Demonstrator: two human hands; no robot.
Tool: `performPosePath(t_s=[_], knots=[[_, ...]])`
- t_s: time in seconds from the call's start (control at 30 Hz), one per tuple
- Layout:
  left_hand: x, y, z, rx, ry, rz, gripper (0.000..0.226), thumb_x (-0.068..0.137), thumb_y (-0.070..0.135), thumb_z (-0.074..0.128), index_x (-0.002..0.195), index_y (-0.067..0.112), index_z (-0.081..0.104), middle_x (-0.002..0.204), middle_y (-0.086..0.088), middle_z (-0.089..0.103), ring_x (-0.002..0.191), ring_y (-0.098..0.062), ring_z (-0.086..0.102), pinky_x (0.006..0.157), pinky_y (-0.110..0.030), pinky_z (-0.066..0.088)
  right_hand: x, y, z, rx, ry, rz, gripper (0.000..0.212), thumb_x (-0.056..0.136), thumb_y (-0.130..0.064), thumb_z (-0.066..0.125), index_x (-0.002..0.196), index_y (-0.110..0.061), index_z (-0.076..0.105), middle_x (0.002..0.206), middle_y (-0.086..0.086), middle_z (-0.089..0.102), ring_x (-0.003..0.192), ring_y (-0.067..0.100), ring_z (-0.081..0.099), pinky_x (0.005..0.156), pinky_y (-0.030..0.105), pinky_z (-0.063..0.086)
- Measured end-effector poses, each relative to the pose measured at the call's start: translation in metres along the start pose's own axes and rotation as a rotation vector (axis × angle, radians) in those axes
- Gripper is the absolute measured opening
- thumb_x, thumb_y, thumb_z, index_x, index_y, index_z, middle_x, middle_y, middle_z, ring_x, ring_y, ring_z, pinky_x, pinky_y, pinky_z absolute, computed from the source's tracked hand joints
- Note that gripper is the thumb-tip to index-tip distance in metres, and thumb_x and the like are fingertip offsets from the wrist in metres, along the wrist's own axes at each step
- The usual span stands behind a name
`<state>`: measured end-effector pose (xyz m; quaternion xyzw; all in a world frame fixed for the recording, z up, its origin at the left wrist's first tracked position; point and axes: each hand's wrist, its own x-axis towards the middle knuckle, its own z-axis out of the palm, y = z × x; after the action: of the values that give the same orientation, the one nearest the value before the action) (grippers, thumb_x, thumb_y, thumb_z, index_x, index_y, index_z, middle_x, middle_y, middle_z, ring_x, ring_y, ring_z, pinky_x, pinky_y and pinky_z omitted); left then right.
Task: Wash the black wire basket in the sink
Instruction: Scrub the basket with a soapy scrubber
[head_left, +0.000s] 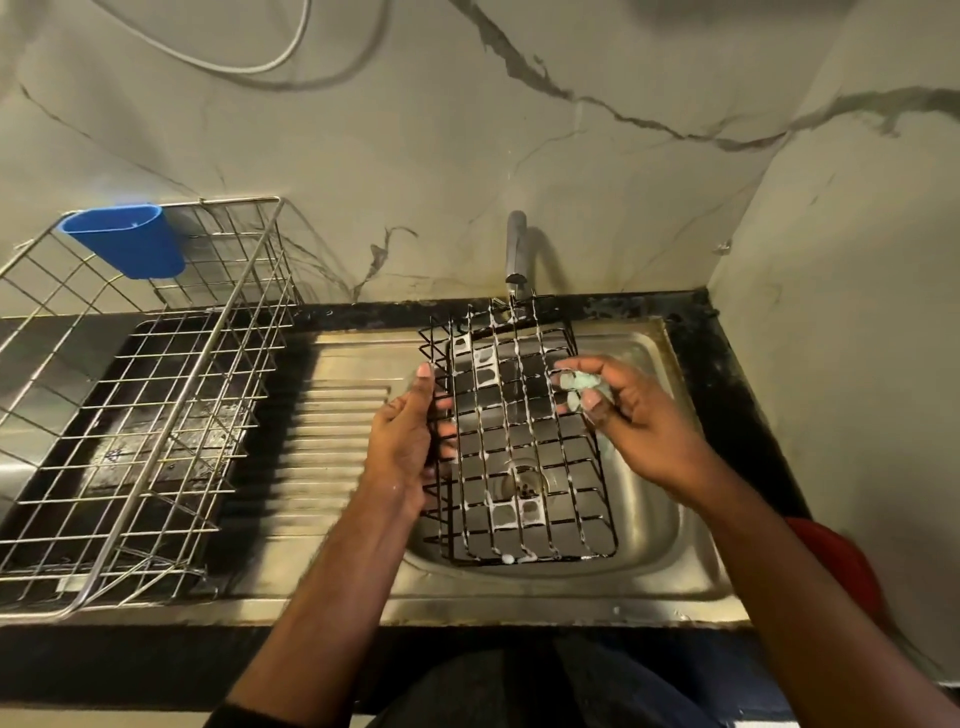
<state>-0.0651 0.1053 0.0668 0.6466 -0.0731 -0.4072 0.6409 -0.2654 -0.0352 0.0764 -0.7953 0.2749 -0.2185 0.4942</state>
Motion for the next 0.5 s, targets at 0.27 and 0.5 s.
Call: performPosePath(t_s=[0.27, 0.5], knots=[[0.02, 0.006, -0.01, 0.147, -0.194, -0.205, 0.073, 0.1, 0.069, 0.025, 0.109, 0.011, 0.068, 0.087, -0.009, 0.069, 0.066, -0.016, 0.061, 0.056, -0.027, 0.046, 0.006, -0.022, 0.0, -0.39, 0.094, -0.131, 0.051, 0.088, -0.055, 0.052, 0.124, -0.022, 0.066, 0.111, -0.018, 0.062, 0.086, -0.01, 0.058, 0.077, 0.004, 0.042], [0.032, -0.013, -0.018, 0.093, -0.164, -0.148, 0.099, 0.094, 0.077, 0.001, 0.119, 0.009, 0.069, 0.115, -0.021, 0.072, 0.11, -0.038, 0.065, 0.099, -0.052, 0.048, 0.004, -0.014, 0.014, -0.529, 0.259, -0.133, 0.038, 0.099, -0.037, 0.058, 0.129, -0.015, 0.065, 0.121, 0.0, 0.069, 0.103, 0.01, 0.065, 0.082, 0.003, 0.036]])
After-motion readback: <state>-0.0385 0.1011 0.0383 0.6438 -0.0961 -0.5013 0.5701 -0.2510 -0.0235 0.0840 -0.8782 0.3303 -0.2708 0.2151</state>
